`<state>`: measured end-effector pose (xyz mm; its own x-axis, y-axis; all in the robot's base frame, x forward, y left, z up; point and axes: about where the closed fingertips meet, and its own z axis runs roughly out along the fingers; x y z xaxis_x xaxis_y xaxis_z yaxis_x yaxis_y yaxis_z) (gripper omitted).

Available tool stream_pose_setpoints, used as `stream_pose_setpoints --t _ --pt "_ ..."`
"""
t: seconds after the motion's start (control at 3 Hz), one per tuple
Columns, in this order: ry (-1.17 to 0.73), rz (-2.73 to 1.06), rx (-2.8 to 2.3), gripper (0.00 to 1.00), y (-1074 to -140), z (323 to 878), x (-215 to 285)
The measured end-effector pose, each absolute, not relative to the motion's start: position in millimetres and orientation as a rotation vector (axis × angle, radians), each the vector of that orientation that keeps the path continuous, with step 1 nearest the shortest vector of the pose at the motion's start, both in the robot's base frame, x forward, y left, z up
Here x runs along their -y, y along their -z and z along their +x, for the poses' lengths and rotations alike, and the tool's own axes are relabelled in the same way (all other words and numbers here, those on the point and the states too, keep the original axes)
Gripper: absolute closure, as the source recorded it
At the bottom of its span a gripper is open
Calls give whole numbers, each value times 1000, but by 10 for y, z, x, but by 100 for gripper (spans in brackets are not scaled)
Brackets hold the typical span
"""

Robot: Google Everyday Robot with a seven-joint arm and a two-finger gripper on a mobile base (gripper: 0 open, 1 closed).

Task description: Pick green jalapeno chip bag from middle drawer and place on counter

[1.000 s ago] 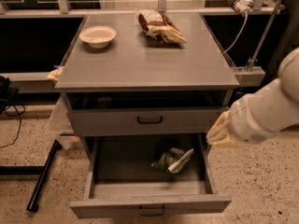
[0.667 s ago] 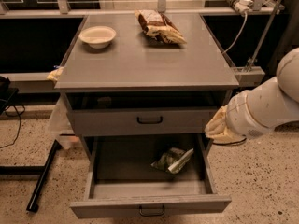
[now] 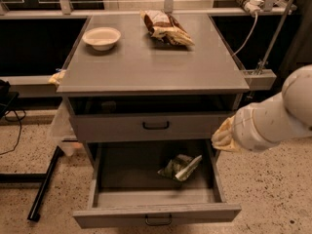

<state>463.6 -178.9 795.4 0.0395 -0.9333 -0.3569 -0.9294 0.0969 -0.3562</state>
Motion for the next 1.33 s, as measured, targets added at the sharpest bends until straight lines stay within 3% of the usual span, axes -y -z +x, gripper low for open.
stream_pose_setpoints --t 0.67,1.33 --pt "104 -1924 -1539 100 -6972 5095 1607" --pt "134 -1987 -1467 100 -6797 5106 1572"
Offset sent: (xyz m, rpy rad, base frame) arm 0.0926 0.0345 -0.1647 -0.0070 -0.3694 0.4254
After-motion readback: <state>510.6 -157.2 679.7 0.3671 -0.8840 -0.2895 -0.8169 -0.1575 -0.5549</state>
